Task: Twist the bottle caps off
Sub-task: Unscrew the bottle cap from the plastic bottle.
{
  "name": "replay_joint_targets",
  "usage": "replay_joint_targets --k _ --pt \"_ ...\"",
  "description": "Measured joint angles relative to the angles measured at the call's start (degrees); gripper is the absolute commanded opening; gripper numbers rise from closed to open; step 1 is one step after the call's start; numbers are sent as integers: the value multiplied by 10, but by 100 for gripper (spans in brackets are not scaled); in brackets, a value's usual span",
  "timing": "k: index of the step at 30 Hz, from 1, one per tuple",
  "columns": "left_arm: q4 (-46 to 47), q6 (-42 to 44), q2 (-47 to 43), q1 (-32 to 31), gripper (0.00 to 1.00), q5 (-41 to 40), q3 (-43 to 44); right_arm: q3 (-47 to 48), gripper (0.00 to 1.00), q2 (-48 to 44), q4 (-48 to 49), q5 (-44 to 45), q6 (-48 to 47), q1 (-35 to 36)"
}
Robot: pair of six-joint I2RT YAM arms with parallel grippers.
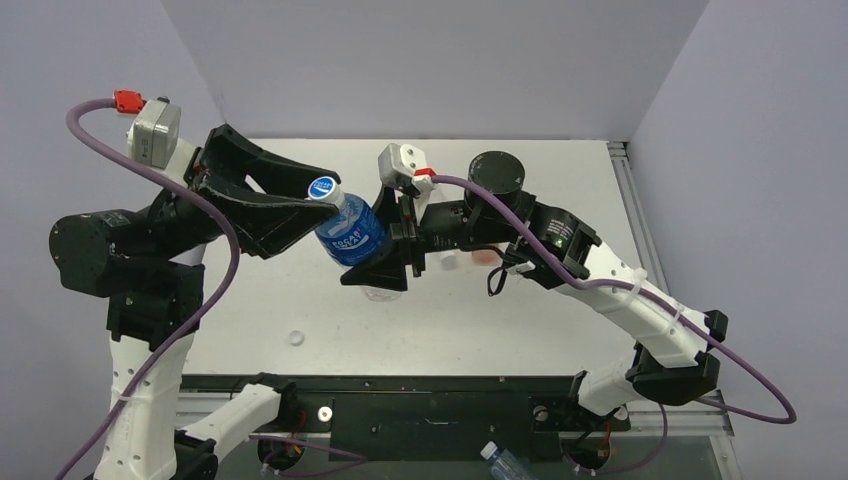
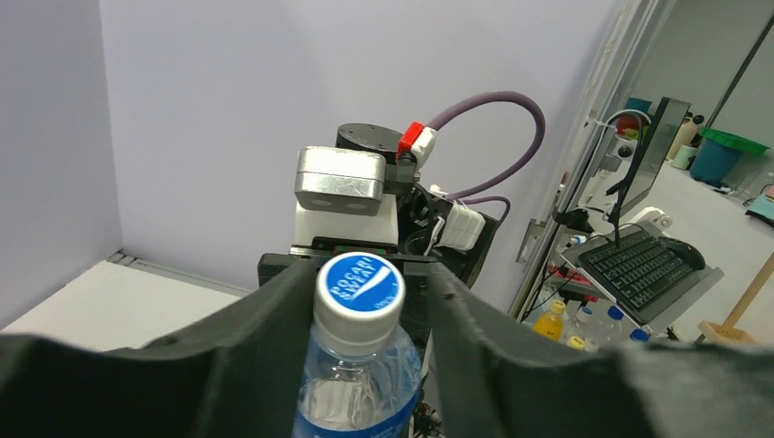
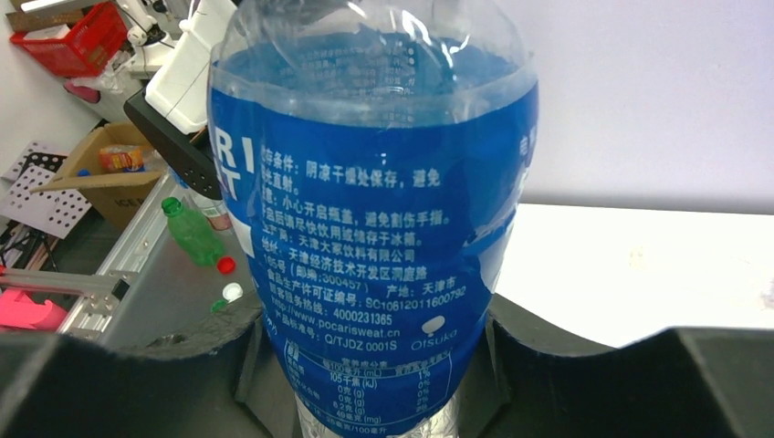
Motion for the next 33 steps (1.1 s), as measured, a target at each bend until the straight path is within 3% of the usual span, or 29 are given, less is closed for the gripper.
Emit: replay_joint_targets --k 4,7,9,10,12,14,23,29,33 --pt "7 -2 2 3 9 -3 -1 18 18 9 -16 -3 -10 1" --pt "17 0 4 3 0 -3 -1 34 20 14 -35 2 -18 1" --pt "20 0 4 3 0 -3 -1 49 36 20 -50 6 -26 4" --pt "20 0 4 4 0 -3 -1 52 54 21 -54 8 -30 4" --pt "21 2 2 4 0 -2 -1 53 74 22 -56 11 -34 7" --pt "24 3 2 4 0 1 -3 50 78 21 -52 18 -27 8" --pt "32 8 -2 4 0 5 -24 -20 80 1 106 15 83 -8" --pt "31 8 -8 4 0 18 -30 -13 68 1 196 -3 146 -12" --pt "32 7 -12 4 0 19 -30 10 68 9 211 -14 170 -13"
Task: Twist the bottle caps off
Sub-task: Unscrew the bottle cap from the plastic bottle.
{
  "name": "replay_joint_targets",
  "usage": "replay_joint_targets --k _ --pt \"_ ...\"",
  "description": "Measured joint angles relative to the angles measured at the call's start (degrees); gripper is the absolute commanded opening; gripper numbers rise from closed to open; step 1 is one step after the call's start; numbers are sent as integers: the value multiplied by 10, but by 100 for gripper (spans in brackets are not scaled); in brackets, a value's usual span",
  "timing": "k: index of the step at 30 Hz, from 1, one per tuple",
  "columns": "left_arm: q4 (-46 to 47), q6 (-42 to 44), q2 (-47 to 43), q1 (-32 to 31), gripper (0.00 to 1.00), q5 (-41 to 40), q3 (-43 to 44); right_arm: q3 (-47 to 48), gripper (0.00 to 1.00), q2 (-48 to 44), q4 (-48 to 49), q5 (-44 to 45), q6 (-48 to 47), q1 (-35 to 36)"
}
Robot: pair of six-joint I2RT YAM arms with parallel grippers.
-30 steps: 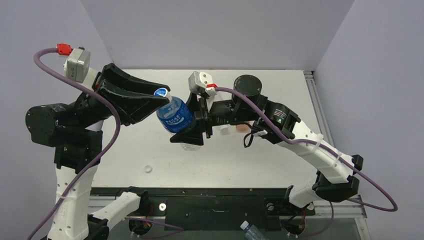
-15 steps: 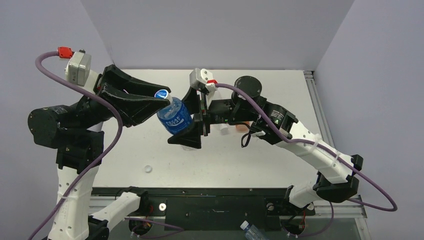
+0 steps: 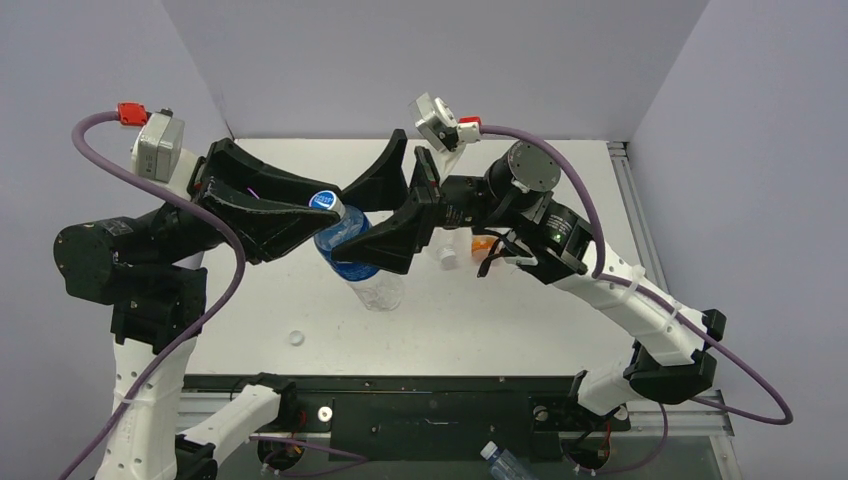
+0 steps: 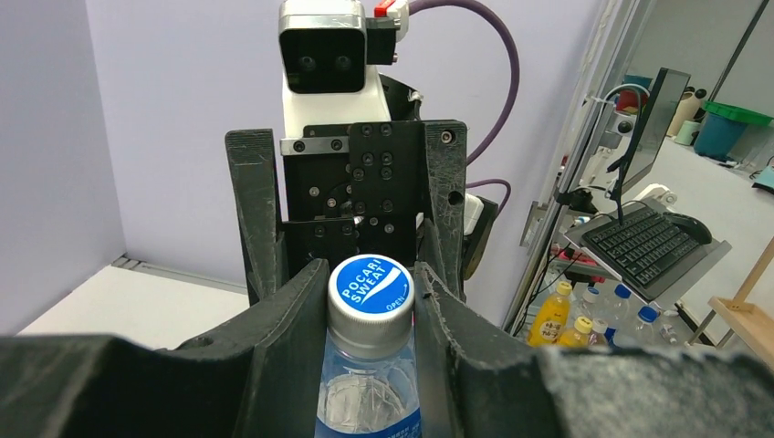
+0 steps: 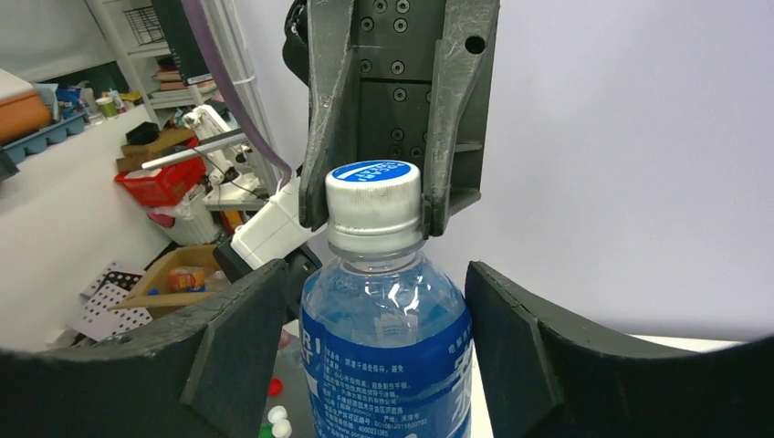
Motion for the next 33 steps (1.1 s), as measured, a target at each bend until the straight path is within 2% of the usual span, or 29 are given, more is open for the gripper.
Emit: replay_joint_targets --k 4,10,11,12,14,15,19,20,21,22,24,26,29,33 --pt "0 0 -2 0 0 0 0 4 80 7 2 -10 13 -2" --pt "0 0 -2 0 0 0 0 -14 82 10 18 -37 32 -3" --pt "0 0 -2 0 0 0 0 -14 79 11 20 -39 35 -3" --pt "0 0 -2 0 0 0 0 -14 76 12 21 -42 37 -3" --pt "0 0 -2 0 0 0 0 -14 61 13 23 -46 39 -3" --pt "0 0 -2 0 0 0 0 -14 48 14 24 -47 38 -2" --pt "1 -1 -3 -1 0 -5 0 3 22 27 17 -54 38 -2" --pt "0 0 -3 -1 4 -7 0 9 18 32 15 -58 37 -2" --pt "0 0 -3 -1 16 -9 0 12 13 35 13 -61 35 -2" --pt "-1 0 -3 -1 50 -10 0 15 12 38 10 -63 34 -2" --pt "-3 0 -3 -1 85 -12 0 19 10 40 6 -66 33 -2" --pt "-5 3 -4 -1 92 -16 0 21 9 41 -6 -64 34 -2" --pt "-12 -1 -4 -2 93 -23 0 23 8 45 -19 -64 32 -2" --pt "-14 -2 -4 -2 79 -22 0 24 8 50 -41 -64 28 -3"
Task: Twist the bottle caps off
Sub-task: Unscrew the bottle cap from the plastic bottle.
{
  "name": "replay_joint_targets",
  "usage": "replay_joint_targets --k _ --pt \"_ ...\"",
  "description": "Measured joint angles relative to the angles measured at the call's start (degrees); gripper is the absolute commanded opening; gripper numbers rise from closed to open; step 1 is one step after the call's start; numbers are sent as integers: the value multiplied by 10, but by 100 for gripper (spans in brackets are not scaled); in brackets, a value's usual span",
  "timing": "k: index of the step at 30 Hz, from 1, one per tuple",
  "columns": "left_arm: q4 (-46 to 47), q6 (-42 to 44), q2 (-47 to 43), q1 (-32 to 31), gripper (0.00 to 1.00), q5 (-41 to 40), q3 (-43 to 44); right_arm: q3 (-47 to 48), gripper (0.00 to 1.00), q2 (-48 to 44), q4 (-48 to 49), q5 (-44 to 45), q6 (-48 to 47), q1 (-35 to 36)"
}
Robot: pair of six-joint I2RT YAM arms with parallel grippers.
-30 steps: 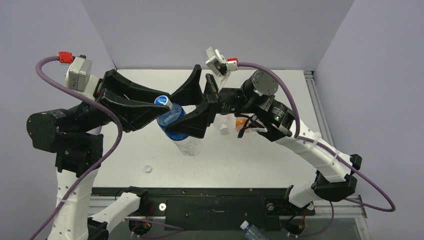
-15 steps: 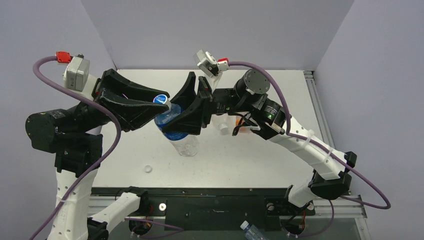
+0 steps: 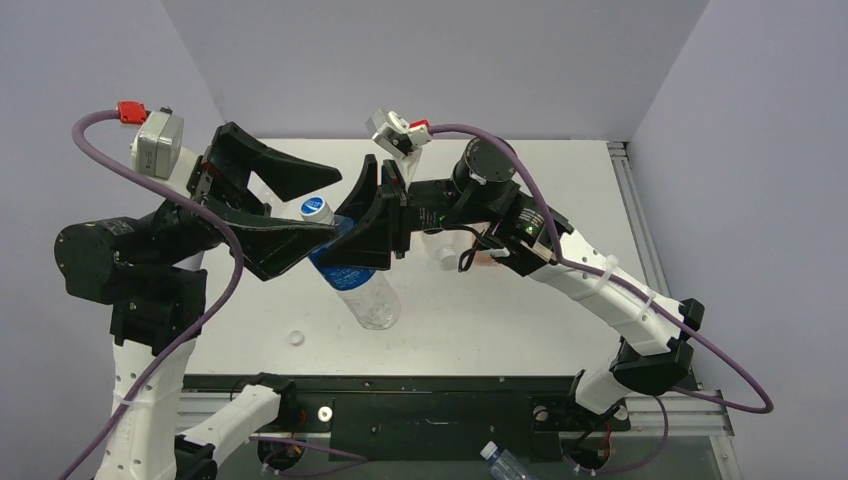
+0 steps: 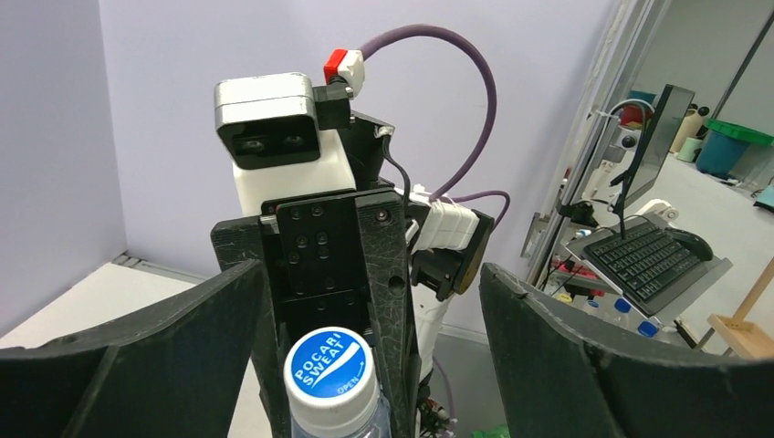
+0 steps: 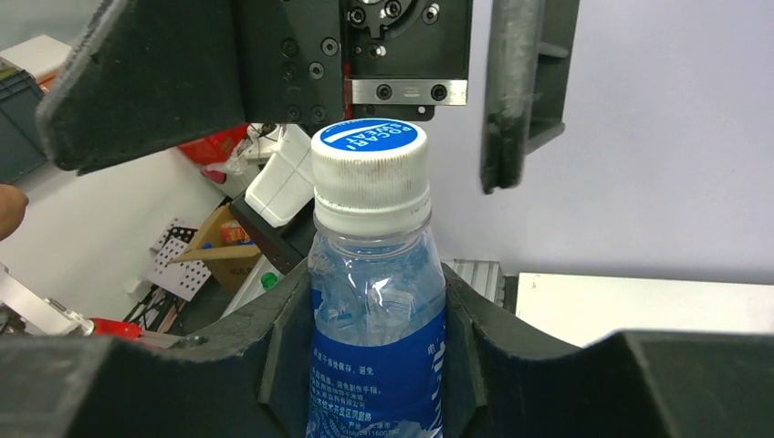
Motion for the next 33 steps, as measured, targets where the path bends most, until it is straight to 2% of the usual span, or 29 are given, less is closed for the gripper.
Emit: replay_joint_targets --k 1,4,9,13,17,19,21,24,27,29,33 --pt "0 0 0 0 70 2 0 0 8 0 -5 0 -1 0" --pt "0 -2 1 0 55 13 0 3 7 0 -14 -1 -3 -3" --pt "1 -12 11 0 52 42 6 8 6 0 -13 -20 -2 -7" --pt "1 -26 25 0 42 63 19 9 6 0 -5 -43 7 -13" --pt "1 -34 32 0 23 69 27 9 5 0 8 -64 18 -18" --pt "3 -37 35 0 8 70 30 9 4 0 12 -69 26 -21" --pt "3 -37 37 0 2 73 31 9 4 0 13 -74 29 -25" --pt "3 -40 44 0 1 75 37 9 3 1 22 -83 41 -31" --pt "5 -43 50 0 20 75 41 6 3 7 50 -102 67 -42" --pt "5 -44 53 0 23 72 44 6 2 14 75 -117 88 -49" --pt "5 -43 55 0 22 67 44 6 1 26 117 -148 123 -62"
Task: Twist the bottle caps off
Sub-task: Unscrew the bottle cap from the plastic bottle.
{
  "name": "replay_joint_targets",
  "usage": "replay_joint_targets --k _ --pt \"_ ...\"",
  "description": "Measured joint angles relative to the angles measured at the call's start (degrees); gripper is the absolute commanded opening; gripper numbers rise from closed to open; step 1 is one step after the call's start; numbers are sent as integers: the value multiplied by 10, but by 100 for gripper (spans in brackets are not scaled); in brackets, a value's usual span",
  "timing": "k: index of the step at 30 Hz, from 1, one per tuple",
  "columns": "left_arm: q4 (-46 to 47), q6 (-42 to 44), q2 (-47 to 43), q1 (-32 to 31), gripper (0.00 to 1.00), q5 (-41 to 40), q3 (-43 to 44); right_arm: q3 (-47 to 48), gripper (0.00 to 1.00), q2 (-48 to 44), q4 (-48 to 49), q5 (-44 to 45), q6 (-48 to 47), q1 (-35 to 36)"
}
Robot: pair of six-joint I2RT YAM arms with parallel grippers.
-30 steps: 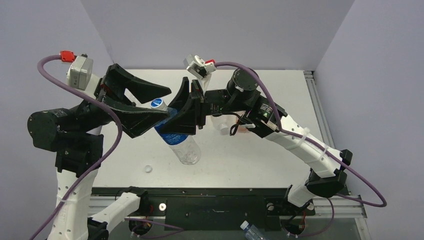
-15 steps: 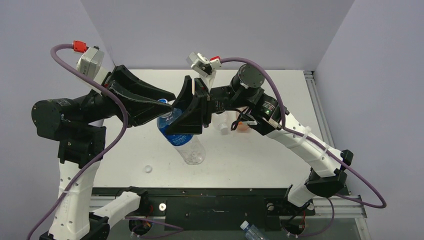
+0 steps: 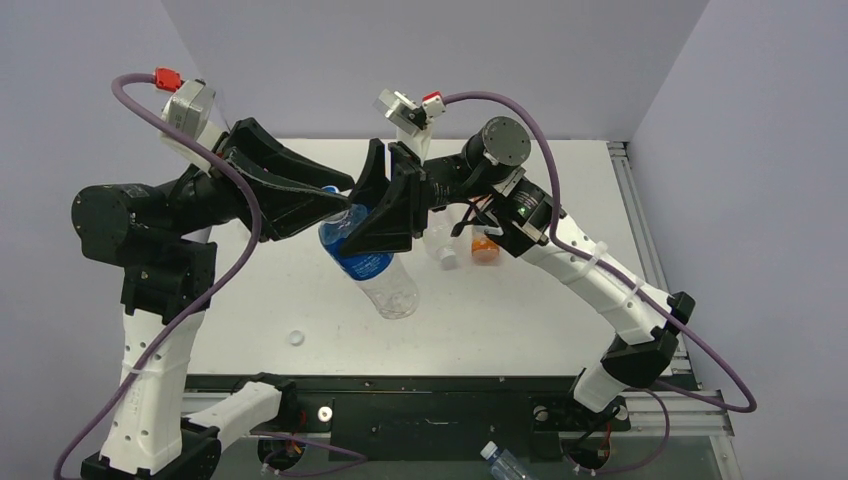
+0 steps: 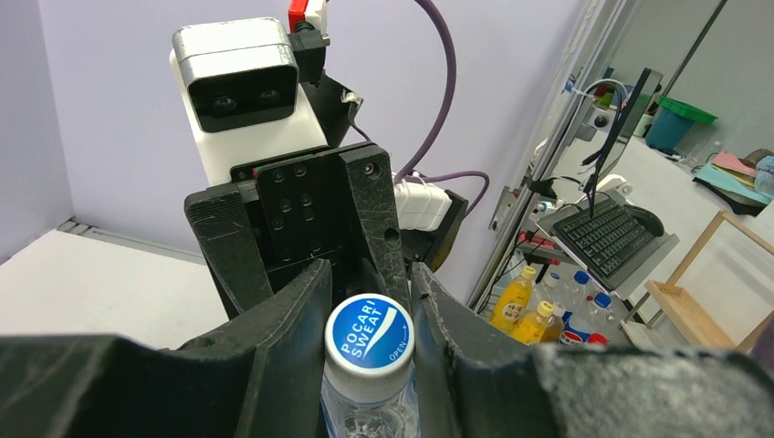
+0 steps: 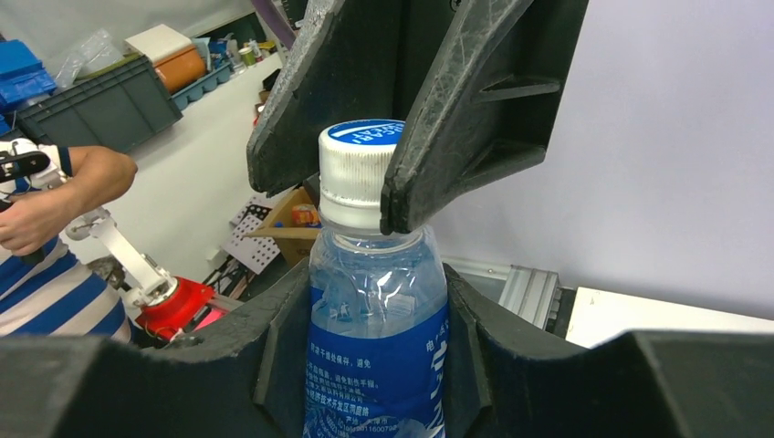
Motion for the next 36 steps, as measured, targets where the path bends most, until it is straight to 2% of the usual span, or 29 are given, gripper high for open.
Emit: replay_joint_targets --k 6,9,15,19,22,25,30,36 --pt "0 0 1 0 23 0 0 0 0 3 22 -20 27 -9" --pt "-1 -1 2 0 1 1 3 0 0 3 27 -22 35 -9" --pt "-5 1 5 -1 0 1 10 0 0 3 31 -22 33 -15" --pt "-29 20 8 1 0 -12 11 38 0 3 -85 5 -57 -19" --pt "-51 35 10 3 0 -28 20 86 0 3 -200 61 -150 -10" --pt "-86 49 12 9 0 -39 36 113 0 0 -271 134 -225 10" --pt "-141 71 17 20 0 -55 59 139 0 -4 -340 282 -319 57" --pt "-226 132 16 23 0 -104 80 158 0 -4 -388 471 -386 121"
